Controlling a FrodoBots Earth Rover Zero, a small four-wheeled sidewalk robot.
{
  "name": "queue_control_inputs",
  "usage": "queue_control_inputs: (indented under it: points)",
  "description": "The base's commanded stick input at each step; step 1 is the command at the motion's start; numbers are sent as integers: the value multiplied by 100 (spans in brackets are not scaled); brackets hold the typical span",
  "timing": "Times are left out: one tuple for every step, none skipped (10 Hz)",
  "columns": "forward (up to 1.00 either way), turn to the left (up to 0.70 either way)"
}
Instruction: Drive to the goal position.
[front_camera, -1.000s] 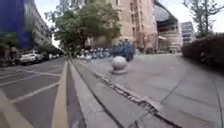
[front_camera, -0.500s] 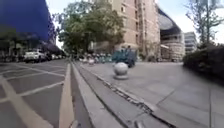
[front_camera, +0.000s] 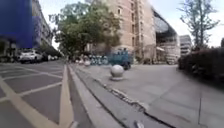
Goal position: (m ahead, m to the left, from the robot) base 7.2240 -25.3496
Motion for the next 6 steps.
queue_control_inputs:
  points:
    - [45, -27]
    - [45, -27]
    - [45, -27]
    - [45, -27]
    - [45, -27]
    - [45, -27]
